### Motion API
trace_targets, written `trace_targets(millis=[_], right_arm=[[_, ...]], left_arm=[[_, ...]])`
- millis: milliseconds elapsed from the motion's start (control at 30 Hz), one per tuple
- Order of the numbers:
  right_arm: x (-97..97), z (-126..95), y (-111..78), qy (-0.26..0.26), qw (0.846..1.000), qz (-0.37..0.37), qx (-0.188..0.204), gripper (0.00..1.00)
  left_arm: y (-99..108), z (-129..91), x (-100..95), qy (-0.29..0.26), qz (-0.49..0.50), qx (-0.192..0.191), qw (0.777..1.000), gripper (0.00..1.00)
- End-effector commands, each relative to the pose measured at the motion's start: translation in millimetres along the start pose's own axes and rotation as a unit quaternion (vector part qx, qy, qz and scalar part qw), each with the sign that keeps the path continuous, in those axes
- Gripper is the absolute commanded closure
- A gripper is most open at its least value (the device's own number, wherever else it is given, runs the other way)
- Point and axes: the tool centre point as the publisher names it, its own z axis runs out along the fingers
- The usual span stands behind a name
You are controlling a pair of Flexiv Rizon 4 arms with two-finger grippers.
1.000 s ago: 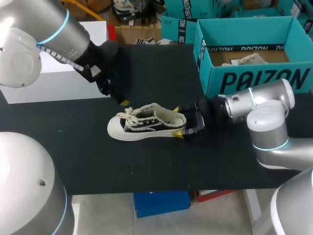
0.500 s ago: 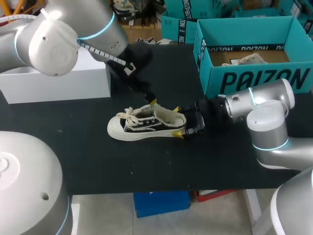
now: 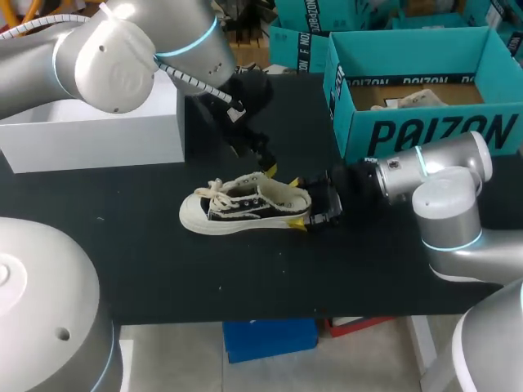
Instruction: Take the shoe out of the shoebox, open the shoe tongue, remove and reinsert the insole, then place the shoe into the shoebox
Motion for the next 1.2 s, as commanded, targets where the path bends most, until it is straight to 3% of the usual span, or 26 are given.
trace_targets(millis=[33, 233, 400, 533, 767, 1200], right_arm=[[-1.9, 3, -1.5, 0.000, 1.000, 0.001, 0.000, 1.00], [-1.9, 3, -1.5, 0.000, 1.000, 0.001, 0.000, 1.00], [-1.9, 3, -1.5, 0.000, 1.000, 0.001, 0.000, 1.00], [-1.9, 3, -1.5, 0.000, 1.000, 0.001, 0.000, 1.00], [-1.9, 3, -1.5, 0.000, 1.000, 0.001, 0.000, 1.00], [-1.9, 3, -1.5, 0.000, 1.000, 0.001, 0.000, 1.00]], left_arm=[[1, 0, 0.1, 0.000, 0.000, 0.001, 1.000, 0.00], [-19, 3, -18.4, -0.017, -0.122, -0.003, 0.992, 0.00], [-28, 13, -10.4, -0.022, -0.216, -0.036, 0.975, 0.00], [-26, 27, -1.8, -0.082, -0.265, -0.097, 0.956, 0.00], [-22, 37, 1.6, -0.138, -0.313, -0.141, 0.929, 0.00], [-12, 40, -2.9, -0.163, -0.356, -0.151, 0.908, 0.00]])
